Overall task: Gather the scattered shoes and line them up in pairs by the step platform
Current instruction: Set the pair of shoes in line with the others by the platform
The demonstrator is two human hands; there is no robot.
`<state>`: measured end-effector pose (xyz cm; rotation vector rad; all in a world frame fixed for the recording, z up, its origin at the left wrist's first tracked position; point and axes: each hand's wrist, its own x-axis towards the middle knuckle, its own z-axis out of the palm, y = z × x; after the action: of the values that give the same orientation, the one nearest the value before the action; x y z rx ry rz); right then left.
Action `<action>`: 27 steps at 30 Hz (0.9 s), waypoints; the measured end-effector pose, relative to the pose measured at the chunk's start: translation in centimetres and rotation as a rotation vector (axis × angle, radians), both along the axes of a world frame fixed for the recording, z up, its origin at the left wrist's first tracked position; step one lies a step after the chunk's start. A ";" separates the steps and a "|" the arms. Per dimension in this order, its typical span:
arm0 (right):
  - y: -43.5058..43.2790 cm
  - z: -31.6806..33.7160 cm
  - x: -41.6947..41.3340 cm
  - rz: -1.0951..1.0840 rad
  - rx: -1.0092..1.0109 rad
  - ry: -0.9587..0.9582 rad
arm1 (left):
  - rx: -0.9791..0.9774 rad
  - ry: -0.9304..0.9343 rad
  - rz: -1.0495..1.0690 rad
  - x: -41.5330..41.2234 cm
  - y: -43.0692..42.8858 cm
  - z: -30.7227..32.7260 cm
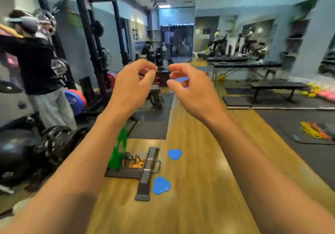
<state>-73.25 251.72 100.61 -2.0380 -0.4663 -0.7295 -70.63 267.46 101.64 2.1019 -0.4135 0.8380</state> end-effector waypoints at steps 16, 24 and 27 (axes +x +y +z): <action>-40.9 -1.3 4.3 -0.550 0.291 -0.026 | -0.351 0.218 -0.863 16.4 -44.6 -1.2; -58.8 -1.0 7.5 -0.898 0.288 -0.060 | -0.373 0.321 -1.265 21.5 -68.7 -1.9; -65.5 -1.2 8.9 -1.011 0.269 -0.074 | -0.358 0.339 -1.360 22.8 -76.9 -1.9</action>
<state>-64.39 186.26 99.36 -1.9116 0.6661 -1.3616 -47.83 190.60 99.73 1.1423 -1.1792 -0.2412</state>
